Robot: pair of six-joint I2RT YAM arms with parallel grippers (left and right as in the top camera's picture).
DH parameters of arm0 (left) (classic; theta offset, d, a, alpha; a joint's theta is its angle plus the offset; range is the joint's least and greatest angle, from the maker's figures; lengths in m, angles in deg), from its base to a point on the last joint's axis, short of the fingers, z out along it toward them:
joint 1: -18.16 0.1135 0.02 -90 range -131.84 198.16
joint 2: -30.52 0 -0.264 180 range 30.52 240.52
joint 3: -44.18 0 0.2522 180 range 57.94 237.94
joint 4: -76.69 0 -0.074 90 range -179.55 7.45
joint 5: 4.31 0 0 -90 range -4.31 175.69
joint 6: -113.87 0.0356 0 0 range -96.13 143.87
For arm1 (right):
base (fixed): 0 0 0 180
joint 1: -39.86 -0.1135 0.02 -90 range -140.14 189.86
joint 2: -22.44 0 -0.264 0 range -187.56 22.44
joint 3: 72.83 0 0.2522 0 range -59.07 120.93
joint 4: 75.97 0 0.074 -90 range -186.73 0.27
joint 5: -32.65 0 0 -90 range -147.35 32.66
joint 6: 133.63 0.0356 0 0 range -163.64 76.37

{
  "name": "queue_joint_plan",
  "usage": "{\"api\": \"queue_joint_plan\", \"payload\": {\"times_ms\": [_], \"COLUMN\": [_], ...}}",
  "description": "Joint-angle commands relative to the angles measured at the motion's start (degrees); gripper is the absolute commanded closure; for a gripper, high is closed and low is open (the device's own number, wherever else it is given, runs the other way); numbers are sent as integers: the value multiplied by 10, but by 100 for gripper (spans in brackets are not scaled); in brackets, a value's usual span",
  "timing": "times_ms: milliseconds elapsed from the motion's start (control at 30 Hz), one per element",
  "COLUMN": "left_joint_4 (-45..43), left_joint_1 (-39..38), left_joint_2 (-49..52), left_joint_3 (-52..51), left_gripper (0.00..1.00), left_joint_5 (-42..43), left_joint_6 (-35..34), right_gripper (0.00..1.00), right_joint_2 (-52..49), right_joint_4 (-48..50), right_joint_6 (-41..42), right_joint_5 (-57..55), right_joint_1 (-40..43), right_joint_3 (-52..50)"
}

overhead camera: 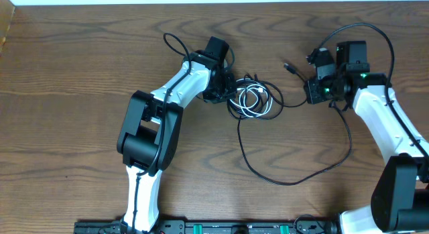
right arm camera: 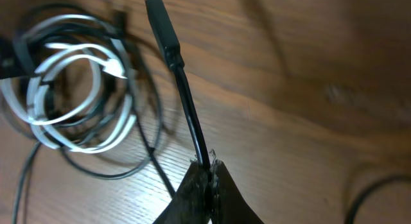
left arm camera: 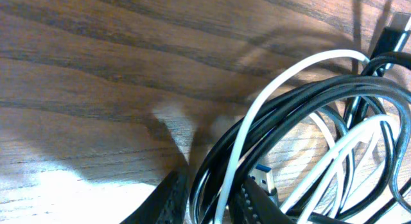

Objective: Untangle cables

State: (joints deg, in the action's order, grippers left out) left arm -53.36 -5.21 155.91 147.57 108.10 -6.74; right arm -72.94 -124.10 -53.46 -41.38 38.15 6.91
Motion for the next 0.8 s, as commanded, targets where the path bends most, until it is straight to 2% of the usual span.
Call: {"api": "queue_joint_plan", "payload": {"times_ms": [0,133,300,433,567,767], "left_joint_4": [14,23,24,30,44,51], "left_joint_1": [3,3,3,3,2,-13], "left_joint_2": [10,-33,-73,-86,-86,-86], "left_joint_3": [-10,-10,-10,-10,-10,-10], "left_gripper": [68,61,59,51,51,51], "left_joint_5": [-34,-36,-36,-35,-34,-34], "left_joint_6": [39,51,51,50,49,33], "right_gripper": [99,98,99,99,99,98], "right_joint_2": [4,4,4,4,3,1], "right_joint_4": [39,111,167,217,275,296], "right_joint_6": [106,125,130,130,130,130], "right_joint_5": [-85,-90,-87,-66,-32,-27], "right_joint_1": [3,2,1,1,1,-7], "right_joint_3": [-35,-77,-111,-137,-165,-169]}}
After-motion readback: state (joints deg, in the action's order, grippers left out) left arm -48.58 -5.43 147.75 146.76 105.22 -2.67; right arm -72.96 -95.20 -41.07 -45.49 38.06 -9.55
